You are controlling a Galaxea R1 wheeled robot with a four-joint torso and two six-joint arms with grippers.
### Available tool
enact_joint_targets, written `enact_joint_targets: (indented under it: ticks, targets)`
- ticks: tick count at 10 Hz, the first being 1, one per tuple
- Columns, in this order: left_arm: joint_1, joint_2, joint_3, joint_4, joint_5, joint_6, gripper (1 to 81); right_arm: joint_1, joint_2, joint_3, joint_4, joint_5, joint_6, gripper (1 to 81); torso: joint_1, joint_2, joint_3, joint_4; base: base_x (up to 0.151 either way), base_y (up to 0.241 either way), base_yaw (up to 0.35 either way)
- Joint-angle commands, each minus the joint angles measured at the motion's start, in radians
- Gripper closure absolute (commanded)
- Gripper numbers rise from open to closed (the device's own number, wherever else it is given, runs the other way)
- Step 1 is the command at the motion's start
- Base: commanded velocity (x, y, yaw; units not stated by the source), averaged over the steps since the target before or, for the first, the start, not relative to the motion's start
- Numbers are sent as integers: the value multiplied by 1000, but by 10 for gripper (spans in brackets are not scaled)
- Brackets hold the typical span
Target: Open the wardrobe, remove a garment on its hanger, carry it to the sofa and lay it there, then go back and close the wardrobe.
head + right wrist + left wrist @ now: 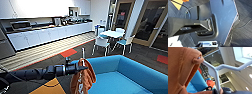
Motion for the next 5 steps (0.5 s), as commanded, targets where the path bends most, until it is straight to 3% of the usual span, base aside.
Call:
enact_joint_targets:
  ticks: [1, 5]
  targets:
    - [-166, -2, 44, 24, -95, -2, 811, 12, -13, 4, -2, -46, 2, 10, 0, 0, 0, 0, 0, 0, -341]
    - [-165, 10, 44, 25, -96, -4, 811, 12, -11, 4, -2, -46, 2, 10, 0, 0, 0, 0, 0, 0, -341]
